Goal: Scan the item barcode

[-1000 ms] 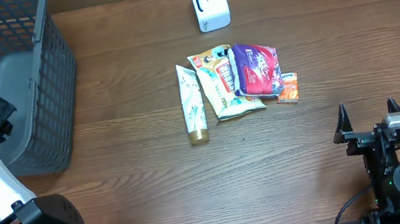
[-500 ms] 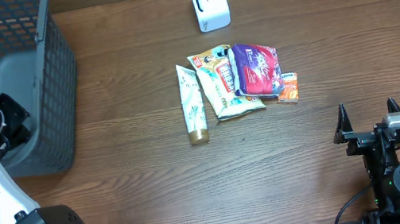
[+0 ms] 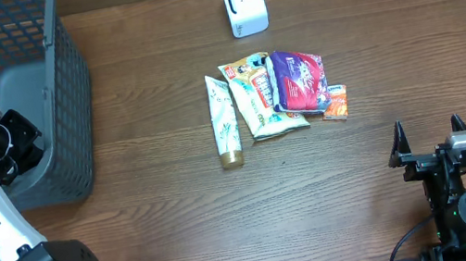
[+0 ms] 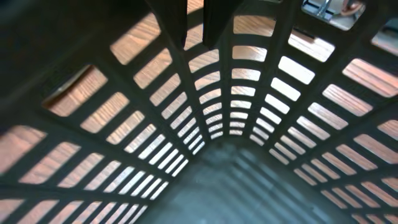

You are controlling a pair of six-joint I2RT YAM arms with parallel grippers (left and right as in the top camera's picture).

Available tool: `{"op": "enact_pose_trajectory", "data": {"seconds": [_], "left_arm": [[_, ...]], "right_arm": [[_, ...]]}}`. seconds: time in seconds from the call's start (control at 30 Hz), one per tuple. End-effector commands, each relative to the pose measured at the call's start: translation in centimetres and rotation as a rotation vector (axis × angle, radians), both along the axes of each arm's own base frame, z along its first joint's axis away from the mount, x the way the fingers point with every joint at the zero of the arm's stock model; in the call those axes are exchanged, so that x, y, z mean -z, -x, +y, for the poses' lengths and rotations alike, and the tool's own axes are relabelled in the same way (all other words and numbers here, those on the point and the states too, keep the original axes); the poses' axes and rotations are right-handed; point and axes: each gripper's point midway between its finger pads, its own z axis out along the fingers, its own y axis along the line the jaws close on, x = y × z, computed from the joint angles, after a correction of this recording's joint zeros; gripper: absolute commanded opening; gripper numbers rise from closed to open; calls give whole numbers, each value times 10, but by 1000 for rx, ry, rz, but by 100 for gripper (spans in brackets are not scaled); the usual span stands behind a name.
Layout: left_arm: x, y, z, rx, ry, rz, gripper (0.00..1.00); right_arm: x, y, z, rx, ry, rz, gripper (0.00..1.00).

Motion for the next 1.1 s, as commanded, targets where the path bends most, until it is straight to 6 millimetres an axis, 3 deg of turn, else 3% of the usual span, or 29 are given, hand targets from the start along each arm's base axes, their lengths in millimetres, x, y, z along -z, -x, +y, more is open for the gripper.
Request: {"op": "enact_pose_trajectory", "data": {"seconds": [0.0,0.1,0.17,0.23,0.27,0.3,0.33,0.6,0.7,0.8,0.9,1.0,1.07], "left_arm": [[-40,-2,0,23,-64,-128,4],[-62,-5,4,20,-114,-185,6],[-80,-4,6,17,-148,-225,20],[-102,-5,6,17,-184,-293,41],[-112,-4,5,17,-200,-326,59],[-122,-2,3,17,-215,-355,89],[-134,2,1,17,-235,-391,100],[-194,43,-32,25,-292,-598,100],[-210,43,-69,155,-176,-716,98],[-222,37,-114,414,-56,-832,96],[-225,36,-160,651,48,-890,81],[-220,38,-191,759,112,-873,83],[-213,42,-213,833,155,-848,90]], "right_arm": [[2,0,0,4,5,-3,100],[2,0,0,4,5,-3,100],[2,0,0,4,5,-3,100],[2,0,0,4,5,-2,100],[2,0,0,4,5,-3,100],[2,0,0,4,5,-3,100],[2,0,0,4,5,-3,100],[2,0,0,4,5,-2,100],[2,0,0,4,5,-3,100],[2,0,0,4,5,-3,100],[2,0,0,4,5,-3,100],[2,0,0,4,5,-3,100],[2,0,0,4,5,-3,100]]}}
